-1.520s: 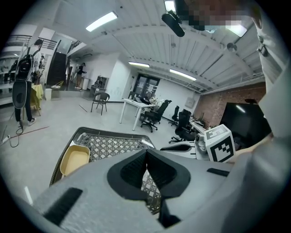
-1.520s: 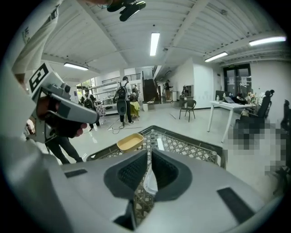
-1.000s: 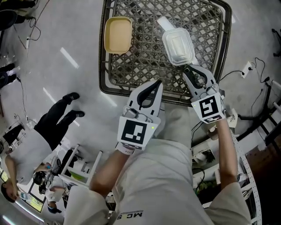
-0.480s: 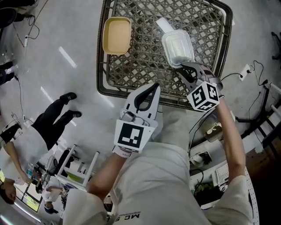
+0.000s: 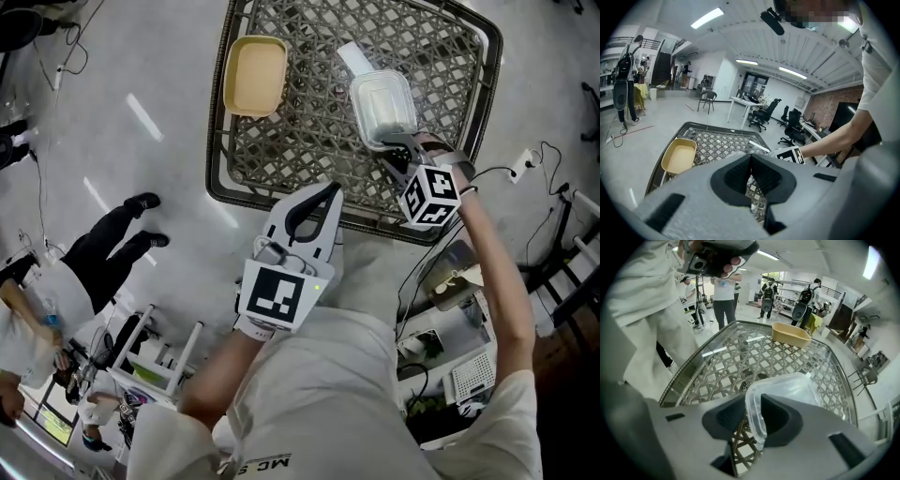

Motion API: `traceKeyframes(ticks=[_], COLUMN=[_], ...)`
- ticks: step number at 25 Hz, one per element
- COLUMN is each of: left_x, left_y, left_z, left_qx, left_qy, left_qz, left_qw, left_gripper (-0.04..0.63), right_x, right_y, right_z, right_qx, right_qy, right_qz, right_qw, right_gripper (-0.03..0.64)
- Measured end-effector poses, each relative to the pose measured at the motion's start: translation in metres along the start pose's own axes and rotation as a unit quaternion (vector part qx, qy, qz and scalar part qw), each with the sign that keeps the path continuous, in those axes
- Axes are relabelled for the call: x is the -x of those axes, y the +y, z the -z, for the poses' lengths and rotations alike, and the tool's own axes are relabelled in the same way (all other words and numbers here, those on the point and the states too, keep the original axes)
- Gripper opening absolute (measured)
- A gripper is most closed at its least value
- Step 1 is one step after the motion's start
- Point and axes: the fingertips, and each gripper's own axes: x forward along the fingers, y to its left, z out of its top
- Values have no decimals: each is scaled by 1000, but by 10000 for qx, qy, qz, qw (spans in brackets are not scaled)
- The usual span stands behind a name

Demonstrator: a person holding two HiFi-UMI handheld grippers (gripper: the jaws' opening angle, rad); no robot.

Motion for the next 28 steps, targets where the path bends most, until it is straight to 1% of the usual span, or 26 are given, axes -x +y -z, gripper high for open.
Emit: traceKeyframes(ticks=[6, 13, 18, 23, 28], left_x=[5, 7, 6, 5, 8], left_y=[0, 4, 5, 7, 10], left_z=[-3, -5, -7, -12, -14], left_qx=[-11, 4, -6, -6, -23], left_qy=[-18, -24, -71, -113, -139], left_qz=[-6, -30, -15, -32, -39], left_qw=[10000, 10000, 10000, 9999, 9999], left_gripper=[25, 25, 25, 25, 25], right_x=[-12, -20, -21, -20, -14], right_y=[4, 5, 9, 10, 10], right_z=[10, 16, 15, 12, 3], right_qx=[326, 432, 649, 518, 77], right_qy=[214, 281, 358, 343, 143], right_qz=[-317, -386, -431, -390, -231], right_qw=[9987, 9979, 9963, 9973, 9996], right_gripper=[118, 120, 75, 63, 61])
